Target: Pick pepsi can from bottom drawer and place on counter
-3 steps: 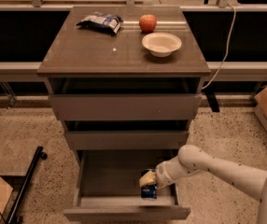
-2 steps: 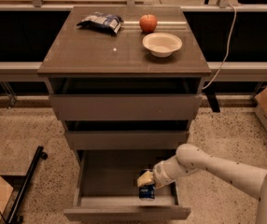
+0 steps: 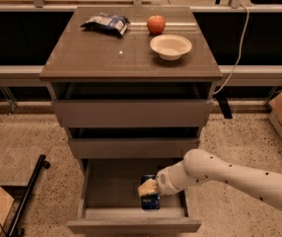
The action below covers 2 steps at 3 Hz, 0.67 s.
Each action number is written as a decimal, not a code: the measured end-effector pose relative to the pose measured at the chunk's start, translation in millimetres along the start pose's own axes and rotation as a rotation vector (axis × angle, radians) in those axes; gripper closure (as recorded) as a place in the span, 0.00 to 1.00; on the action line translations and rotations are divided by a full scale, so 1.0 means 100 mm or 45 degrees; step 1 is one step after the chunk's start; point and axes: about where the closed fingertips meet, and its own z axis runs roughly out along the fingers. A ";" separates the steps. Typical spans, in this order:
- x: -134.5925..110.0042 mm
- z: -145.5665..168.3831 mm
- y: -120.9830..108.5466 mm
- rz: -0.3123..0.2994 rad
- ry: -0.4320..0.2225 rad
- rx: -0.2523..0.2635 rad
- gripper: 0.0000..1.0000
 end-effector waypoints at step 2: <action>0.04 -0.61 1.22 -0.287 -0.023 0.190 1.00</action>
Offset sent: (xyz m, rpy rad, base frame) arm -0.0393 0.0798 0.2461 -0.3052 -0.3840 0.2141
